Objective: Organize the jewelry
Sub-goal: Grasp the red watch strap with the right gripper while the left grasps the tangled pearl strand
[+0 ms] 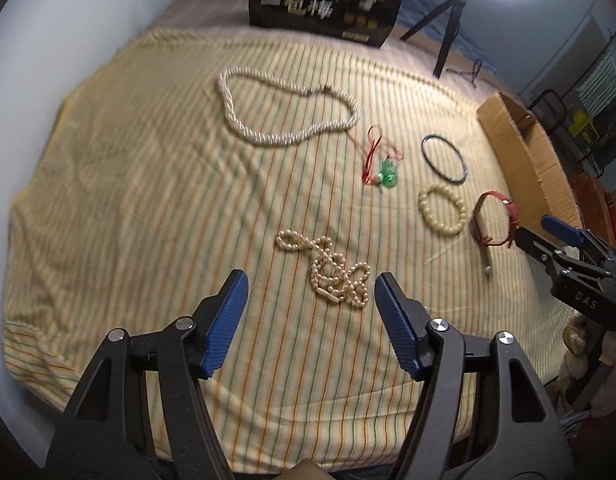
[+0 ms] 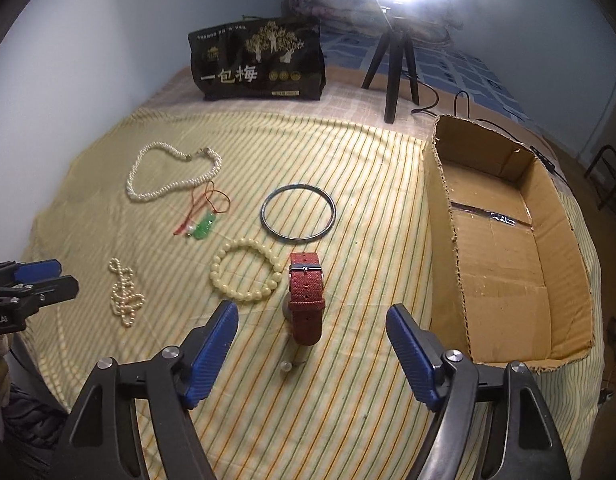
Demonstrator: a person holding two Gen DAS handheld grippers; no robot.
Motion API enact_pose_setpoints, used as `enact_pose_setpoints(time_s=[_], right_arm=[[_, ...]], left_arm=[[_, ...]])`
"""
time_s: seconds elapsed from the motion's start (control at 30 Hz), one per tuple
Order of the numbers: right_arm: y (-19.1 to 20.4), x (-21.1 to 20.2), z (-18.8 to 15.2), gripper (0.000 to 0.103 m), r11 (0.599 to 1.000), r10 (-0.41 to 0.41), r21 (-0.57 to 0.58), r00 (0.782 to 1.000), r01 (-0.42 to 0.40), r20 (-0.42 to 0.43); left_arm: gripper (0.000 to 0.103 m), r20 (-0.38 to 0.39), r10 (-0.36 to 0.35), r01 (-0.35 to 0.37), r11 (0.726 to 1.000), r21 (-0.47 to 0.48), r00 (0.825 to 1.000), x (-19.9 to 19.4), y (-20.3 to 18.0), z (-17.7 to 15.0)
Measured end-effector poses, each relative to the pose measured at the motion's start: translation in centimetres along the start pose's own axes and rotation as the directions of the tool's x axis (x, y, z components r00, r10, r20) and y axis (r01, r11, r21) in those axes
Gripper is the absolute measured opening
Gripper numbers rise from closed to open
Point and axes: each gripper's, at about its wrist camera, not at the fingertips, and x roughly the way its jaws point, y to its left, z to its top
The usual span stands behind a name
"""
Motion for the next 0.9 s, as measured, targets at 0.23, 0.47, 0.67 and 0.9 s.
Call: enact_pose_setpoints(time_s=[0.23, 0.47, 0.67, 0.9], right_arm=[[-0.3, 1.3, 0.1, 0.071, 1.0, -0.012, 0.0, 0.999, 0.012, -0.03], [0.2, 1.9, -0.1, 0.071, 1.0, -0.018, -0.023, 0.999, 0.017, -0.036], [0.8, 2.5, 0.0, 0.062, 0.998, -0.032, -0.047, 0.999, 0.03, -0.041], [1.2, 3.2, 0.0, 0.036, 0.996, -0.06, -0.072, 0.997, 0.056, -0.052]], left_arm=[[0.067, -0.052, 0.065, -0.064, 0.998, 0.027, 0.997, 3.1, -1.3, 0.1], [0.067, -0.058, 0.15, -0.145, 0.986, 0.082, 0.987, 5.2, -2.3, -0.5], [0.057, -0.029, 0.191, -0.187, 0.976, 0.108, 0.981, 5.9, -2.5, -0.6], [0.017, -0.027, 0.158, -0.153, 0.98, 0.13, 0.987, 6.0, -2.9, -0.6]])
